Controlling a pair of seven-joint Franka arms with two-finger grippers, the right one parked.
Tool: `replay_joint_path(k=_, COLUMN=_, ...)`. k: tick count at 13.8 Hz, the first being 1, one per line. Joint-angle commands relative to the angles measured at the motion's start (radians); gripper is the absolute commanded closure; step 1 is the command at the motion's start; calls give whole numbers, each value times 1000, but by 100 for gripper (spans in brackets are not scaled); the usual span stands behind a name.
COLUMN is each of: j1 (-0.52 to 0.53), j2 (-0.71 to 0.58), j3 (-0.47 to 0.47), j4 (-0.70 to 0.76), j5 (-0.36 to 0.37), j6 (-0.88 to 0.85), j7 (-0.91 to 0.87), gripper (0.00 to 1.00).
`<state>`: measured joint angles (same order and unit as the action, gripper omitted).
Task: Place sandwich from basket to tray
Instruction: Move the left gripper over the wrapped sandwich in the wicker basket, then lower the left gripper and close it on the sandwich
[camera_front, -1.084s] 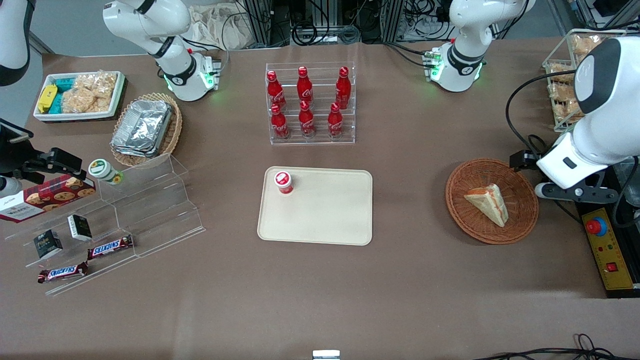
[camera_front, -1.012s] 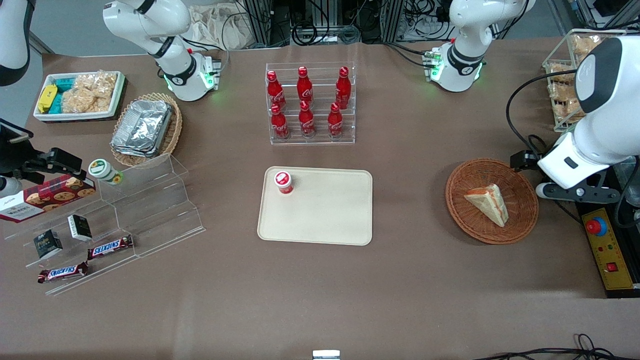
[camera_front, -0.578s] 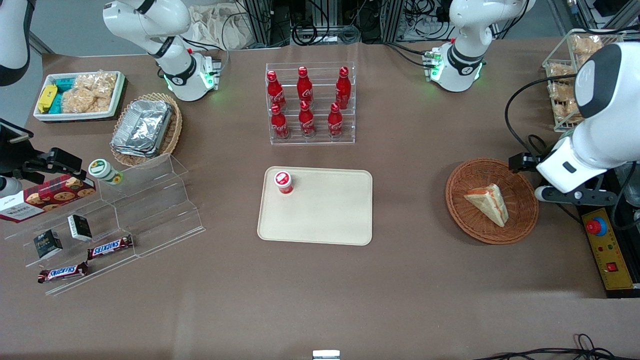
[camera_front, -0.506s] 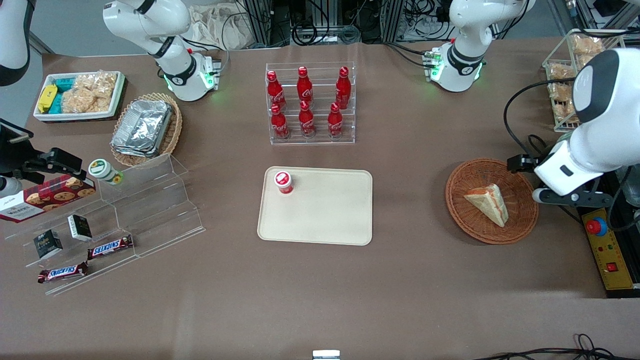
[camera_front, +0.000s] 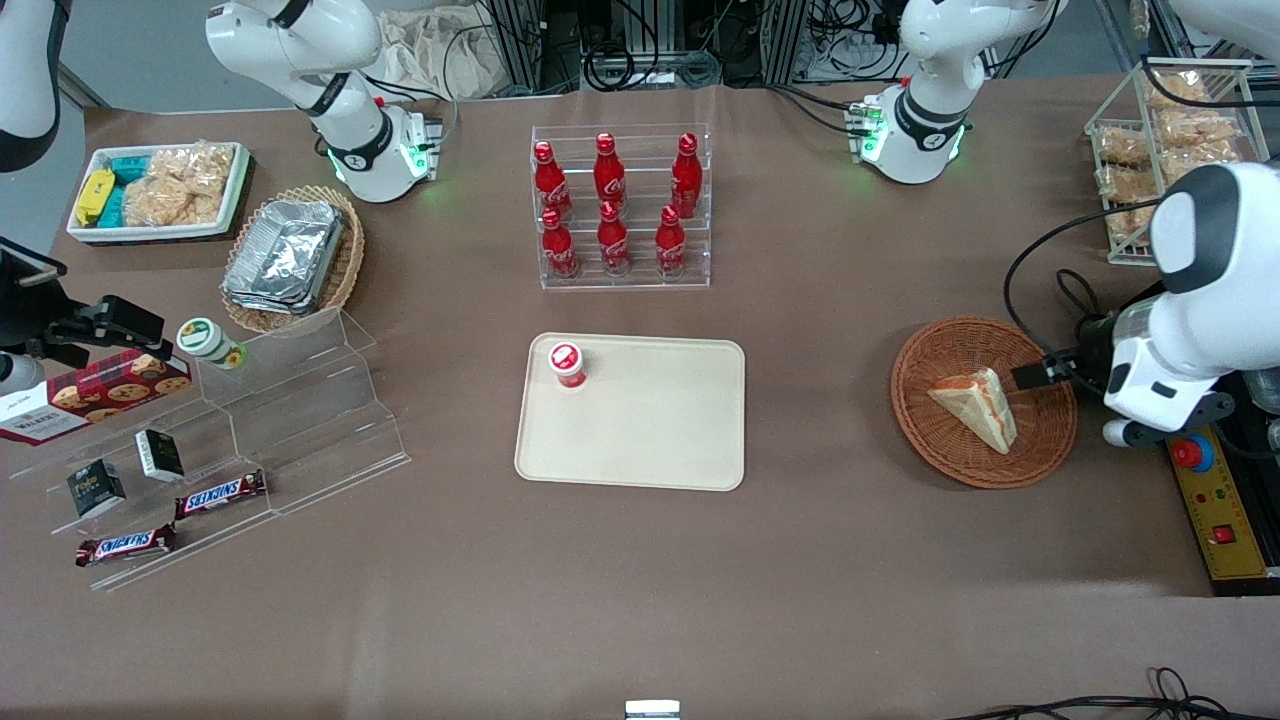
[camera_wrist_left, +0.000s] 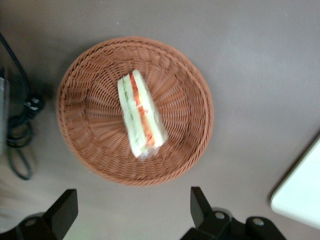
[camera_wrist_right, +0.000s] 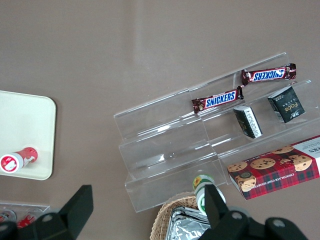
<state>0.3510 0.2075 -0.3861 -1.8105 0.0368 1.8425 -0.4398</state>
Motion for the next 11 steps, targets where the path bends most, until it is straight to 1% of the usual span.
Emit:
replay_joint_path(k=1, j1=6, j2=-51, j3=-2, j4=-195, j5=30, j6=211, j7=-114, gripper=0)
replay_joint_path(k=3, j1=6, j2=-62, j3=-2, j4=-300, j5=80, j6=352, j7=-195, gripper=0)
replay_joint_path(k=5, j1=8, j2=-37, j3=-1, j4=-338, j5=86, j6=426, j7=-235, gripper=0)
replay_joint_path(k=7, j1=8, j2=-34, j3=31, j4=-394, j5=87, j6=526, j7=-247, gripper=0)
replay_joint_path(k=11, j1=6, j2=30, j3=64, j4=-395, j5=91, j6=558, j7=-261, gripper=0)
